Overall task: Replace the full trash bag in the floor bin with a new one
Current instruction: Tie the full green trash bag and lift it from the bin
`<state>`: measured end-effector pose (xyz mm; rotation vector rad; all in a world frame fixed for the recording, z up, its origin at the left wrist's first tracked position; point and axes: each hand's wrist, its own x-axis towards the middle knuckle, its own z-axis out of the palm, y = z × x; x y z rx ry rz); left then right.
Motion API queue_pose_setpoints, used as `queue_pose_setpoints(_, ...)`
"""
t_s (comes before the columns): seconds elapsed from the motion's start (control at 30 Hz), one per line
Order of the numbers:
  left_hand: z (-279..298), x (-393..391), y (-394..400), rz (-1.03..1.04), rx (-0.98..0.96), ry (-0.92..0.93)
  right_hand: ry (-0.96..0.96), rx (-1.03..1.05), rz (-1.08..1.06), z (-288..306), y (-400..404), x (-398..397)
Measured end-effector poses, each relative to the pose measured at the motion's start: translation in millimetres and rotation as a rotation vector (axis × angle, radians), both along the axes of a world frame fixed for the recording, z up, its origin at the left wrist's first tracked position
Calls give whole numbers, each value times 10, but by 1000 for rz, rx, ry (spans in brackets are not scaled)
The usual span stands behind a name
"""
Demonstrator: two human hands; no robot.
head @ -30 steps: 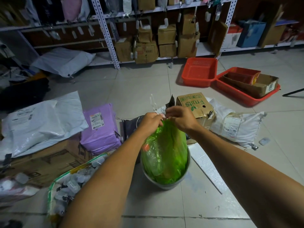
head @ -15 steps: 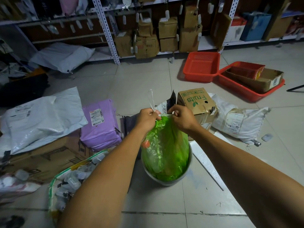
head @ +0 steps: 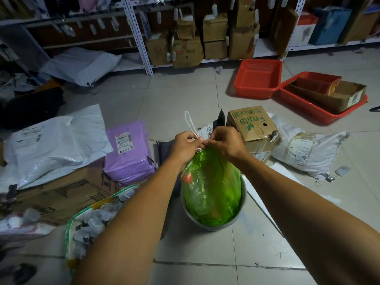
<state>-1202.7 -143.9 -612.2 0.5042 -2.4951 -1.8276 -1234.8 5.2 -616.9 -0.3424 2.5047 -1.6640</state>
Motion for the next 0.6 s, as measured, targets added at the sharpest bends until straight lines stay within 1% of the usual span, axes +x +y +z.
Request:
queue_pose_setpoints(0.07, -25, -12, 5, 38, -20, 3, -20, -10, 40, 8, 0, -2)
queue_pose_setpoints(0.17, -54, -35, 37, 86, -13, -1, 65, 132, 47, 8, -39, 11)
queue_pose_setpoints(0.23, -77, -46, 40, 86, 0, -10, 75, 164, 24, 11, -67, 16)
queue_pose_setpoints(0.3, -59, -36, 30, 63, 27, -11, 53, 135, 33, 10, -67, 10)
queue_pose_setpoints(0.47, -1, 16, -9, -14, 48, 19, -21, -28, 110, -10, -65, -7)
queue_pose_setpoints(0.53, -5, 36, -17, -32, 52, 5, -1, -16, 47, -53, -84, -35)
queue_pose_setpoints(0.6, -21, 56, -36, -51, 35, -14, 49, 44, -3, -74, -67, -60)
